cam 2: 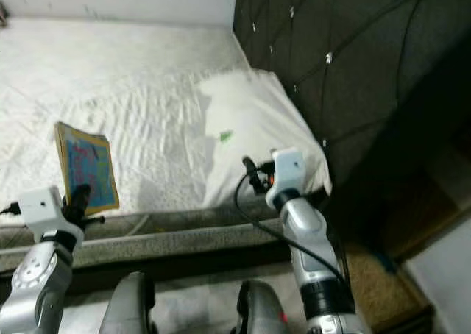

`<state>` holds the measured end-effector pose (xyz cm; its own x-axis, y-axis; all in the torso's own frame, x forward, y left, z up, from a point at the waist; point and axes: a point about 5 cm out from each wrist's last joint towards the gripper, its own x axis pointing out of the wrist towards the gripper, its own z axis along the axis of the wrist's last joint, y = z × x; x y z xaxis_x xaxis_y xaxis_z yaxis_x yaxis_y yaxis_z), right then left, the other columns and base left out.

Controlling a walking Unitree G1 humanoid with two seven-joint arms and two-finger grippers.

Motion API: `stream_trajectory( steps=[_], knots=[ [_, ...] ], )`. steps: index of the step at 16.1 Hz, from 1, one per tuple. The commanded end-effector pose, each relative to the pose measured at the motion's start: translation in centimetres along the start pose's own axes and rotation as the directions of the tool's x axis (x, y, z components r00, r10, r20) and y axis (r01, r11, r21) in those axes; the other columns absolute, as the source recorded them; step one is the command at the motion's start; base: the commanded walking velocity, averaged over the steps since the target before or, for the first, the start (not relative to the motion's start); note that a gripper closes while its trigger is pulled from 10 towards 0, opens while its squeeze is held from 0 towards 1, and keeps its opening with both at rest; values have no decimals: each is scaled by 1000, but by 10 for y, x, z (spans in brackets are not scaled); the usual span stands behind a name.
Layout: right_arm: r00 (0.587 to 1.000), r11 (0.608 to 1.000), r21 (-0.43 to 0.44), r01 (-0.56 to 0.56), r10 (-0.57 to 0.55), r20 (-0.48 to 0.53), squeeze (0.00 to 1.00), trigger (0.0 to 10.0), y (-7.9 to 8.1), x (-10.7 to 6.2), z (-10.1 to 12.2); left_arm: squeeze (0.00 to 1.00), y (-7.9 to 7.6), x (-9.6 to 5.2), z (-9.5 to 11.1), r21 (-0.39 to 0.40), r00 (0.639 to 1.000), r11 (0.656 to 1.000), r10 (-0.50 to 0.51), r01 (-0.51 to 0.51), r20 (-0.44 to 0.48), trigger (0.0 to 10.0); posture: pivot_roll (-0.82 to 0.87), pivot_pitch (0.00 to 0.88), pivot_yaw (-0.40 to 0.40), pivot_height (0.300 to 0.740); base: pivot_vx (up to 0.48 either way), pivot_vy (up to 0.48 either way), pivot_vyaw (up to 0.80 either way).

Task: Clean up the room

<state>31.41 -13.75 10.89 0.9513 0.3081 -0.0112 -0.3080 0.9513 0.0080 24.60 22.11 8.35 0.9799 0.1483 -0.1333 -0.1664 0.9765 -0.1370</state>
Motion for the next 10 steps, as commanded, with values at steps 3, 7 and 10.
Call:
stream_trajectory(
  steps=[3, 7, 10],
  knots=[
    [1000, 1000, -9, 5, -5, 11, 0, 10000, -5, 2, 5, 0, -5, 4, 15, -22, 997, 999, -25, 27, 74, 10000, -43, 0, -93, 614, 0, 0, 0],
    [1000, 1000, -10, 1, -1, 7, 0, 10000, -5, 3, 5, 0, -3, 5, 15, -46, 997, 999, -16, 20, 79, 10000, -44, 0, -98, 614, 337, 0, 0],
    [1000, 1000, -11, 0, 0, 10, 0, 10000, -4, 4, 6, 0, -4, 9, 18, -66, 997, 998, -8, 14, 83, 10000, -47, 0, -94, 614, 396, 0, 0]
  ],
)
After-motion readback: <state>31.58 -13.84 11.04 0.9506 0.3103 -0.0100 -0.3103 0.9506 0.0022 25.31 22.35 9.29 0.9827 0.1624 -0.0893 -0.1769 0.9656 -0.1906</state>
